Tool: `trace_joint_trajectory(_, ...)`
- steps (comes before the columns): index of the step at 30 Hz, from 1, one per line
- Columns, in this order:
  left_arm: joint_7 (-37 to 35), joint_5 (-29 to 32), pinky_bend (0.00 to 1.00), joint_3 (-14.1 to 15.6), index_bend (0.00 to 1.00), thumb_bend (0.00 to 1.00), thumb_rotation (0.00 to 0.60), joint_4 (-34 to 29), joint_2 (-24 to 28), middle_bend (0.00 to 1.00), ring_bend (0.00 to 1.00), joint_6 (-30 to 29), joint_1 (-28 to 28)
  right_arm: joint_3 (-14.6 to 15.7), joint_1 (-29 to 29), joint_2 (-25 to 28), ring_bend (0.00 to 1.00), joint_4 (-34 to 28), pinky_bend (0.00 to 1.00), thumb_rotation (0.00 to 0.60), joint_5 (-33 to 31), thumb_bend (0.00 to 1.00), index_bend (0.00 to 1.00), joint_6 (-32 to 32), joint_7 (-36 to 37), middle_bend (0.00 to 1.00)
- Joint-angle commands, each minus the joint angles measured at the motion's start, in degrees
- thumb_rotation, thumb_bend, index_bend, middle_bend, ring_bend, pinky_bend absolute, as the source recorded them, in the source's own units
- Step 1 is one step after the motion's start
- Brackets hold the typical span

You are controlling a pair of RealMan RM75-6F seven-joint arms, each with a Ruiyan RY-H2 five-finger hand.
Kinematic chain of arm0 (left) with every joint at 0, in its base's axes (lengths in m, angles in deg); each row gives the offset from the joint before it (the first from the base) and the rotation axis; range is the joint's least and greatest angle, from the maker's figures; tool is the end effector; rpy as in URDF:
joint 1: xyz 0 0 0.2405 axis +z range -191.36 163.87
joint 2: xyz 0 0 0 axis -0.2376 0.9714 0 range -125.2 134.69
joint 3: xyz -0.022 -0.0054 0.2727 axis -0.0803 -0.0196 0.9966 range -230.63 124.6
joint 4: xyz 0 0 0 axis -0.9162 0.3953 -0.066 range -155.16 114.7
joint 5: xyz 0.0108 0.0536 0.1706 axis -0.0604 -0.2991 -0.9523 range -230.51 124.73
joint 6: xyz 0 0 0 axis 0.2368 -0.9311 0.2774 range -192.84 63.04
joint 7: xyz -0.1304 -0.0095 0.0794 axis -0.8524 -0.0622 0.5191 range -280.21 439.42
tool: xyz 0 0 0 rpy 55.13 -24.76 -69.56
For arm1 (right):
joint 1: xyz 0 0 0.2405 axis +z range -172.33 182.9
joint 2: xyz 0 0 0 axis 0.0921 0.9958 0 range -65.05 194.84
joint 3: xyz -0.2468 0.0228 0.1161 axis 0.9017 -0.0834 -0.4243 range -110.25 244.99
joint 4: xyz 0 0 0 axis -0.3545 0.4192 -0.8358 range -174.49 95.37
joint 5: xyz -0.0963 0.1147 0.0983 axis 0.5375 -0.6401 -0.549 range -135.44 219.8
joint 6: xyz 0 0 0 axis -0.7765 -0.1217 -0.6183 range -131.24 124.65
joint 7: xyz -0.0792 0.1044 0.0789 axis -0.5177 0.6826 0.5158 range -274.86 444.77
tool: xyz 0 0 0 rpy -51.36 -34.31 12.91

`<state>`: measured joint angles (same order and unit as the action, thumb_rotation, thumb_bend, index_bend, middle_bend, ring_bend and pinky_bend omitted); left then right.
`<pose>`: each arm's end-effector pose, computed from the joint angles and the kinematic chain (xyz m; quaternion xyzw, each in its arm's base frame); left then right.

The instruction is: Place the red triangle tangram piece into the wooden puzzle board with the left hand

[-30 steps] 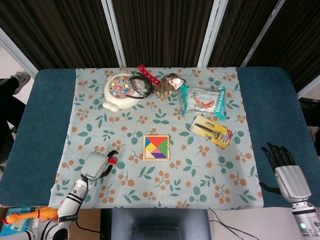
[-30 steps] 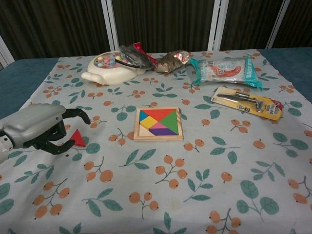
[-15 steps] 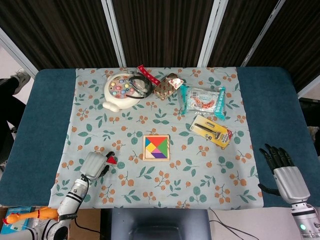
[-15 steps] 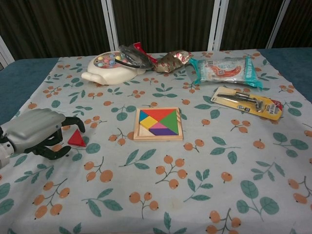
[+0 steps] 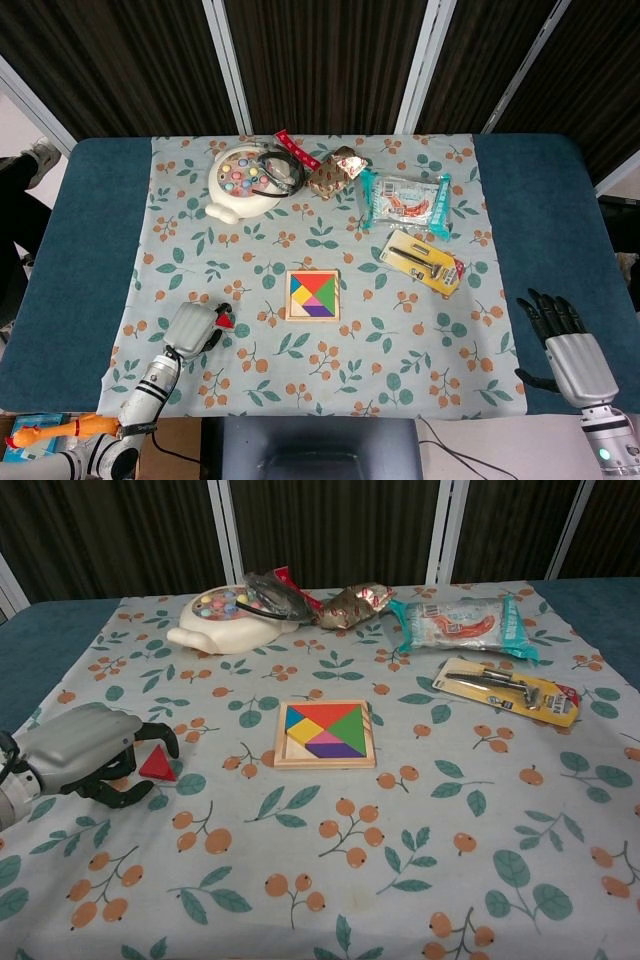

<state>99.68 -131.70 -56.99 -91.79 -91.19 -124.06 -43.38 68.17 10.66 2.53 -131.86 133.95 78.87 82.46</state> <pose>-0.2359 0.3009 -0.0243 -0.7728 -0.3247 -0.3097 0.4489 -0.3095 -0.1784 0.1828 0.6606 -0.3713 0.3512 0.5500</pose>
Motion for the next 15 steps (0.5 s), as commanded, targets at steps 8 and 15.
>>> trace_joint_trajectory(8,-0.9,0.7,1.0,0.0,0.4,0.41,0.6,2.7,-1.3,1.0,1.0,0.7,-0.8,0.4,-0.2,0.2,0.0,0.0,0.0,0.6,0.5,0.15,0.0,0.3,0.2,0.0)
trace_joint_trajectory(15,-1.2,0.4,1.0,0.2,0.46,0.4,0.6,2.7,-1.3,1.0,1.0,-0.1,-0.8,0.6,0.0,0.3,0.0,-0.1,0.0,0.6,0.8,0.15,0.0,-0.2,0.1,0.0)
